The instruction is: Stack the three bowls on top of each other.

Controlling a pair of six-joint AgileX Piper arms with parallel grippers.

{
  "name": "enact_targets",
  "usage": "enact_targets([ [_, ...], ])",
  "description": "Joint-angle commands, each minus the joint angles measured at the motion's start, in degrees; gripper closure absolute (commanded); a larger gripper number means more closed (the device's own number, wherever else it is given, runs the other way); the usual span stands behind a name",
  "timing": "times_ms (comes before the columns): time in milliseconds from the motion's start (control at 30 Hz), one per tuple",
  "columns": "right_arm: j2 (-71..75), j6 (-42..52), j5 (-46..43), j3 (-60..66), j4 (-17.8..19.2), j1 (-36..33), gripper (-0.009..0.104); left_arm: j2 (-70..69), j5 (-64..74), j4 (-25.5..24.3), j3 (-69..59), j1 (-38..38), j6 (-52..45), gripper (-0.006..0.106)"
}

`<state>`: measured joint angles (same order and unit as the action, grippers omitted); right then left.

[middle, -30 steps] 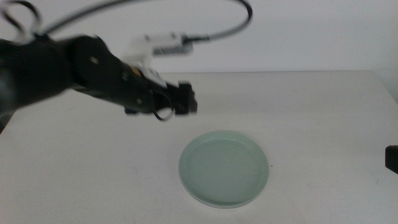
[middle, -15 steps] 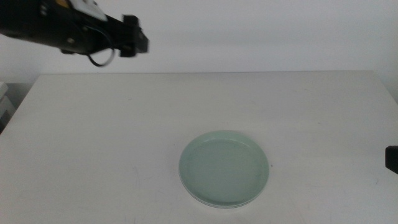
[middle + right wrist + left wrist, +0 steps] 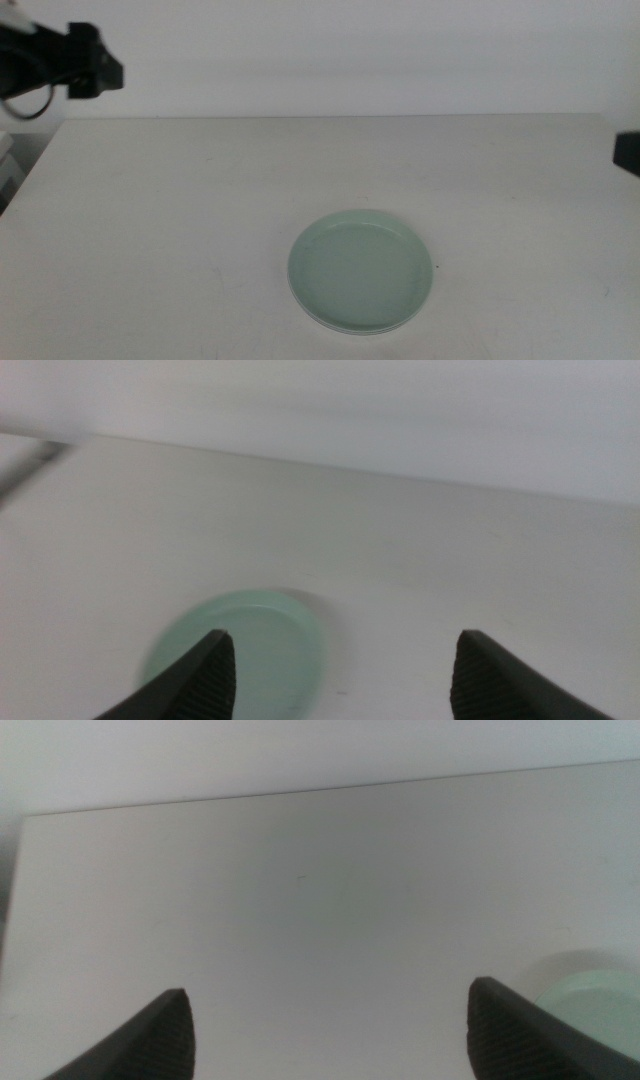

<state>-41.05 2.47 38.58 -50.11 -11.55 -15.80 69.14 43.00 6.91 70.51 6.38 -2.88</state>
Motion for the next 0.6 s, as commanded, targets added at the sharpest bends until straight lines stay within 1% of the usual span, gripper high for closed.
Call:
enact_targets([
  [0, -4.7, -5.5, -4.7, -4.4, 6.5, 0.3, 0.041, -5.0, -5.0, -0.2, -1.6, -0.2, 0.4, 0.005],
  [33, -6.2, -7.0, -4.7, -5.8, 8.8, 0.5, 0.041, -6.6, -5.8, -0.3, -2.9, -0.2, 0.4, 0.005],
  [100, -8.4, -9.8, -4.6, -8.0, 11.9, 1.6, 0.041, -9.2, -6.5, -0.3, -5.0, -0.2, 0.5, 0.005],
  [167, -9.7, -11.1, -4.7, -9.6, 13.6, 3.8, 0.041, -11.6, -6.6, -1.0, -6.9, -0.2, 0.7, 0.005],
  [333, -6.8, -10.5, -4.8, -9.2, 14.1, 10.5, 0.041, -18.2, -7.7, -6.0, -12.6, -0.2, 3.4, 0.005],
  [467, 0.2, -8.5, -7.1, -3.1, 13.9, 11.9, 0.041, -26.1, -13.4, -6.2, -20.6, -0.1, 4.7, 0.005],
  [567, 6.6, -5.5, -12.1, 3.8, 13.3, 11.6, 0.041, -31.6, -18.5, -5.7, -27.6, -0.1, 4.5, 0.005],
])
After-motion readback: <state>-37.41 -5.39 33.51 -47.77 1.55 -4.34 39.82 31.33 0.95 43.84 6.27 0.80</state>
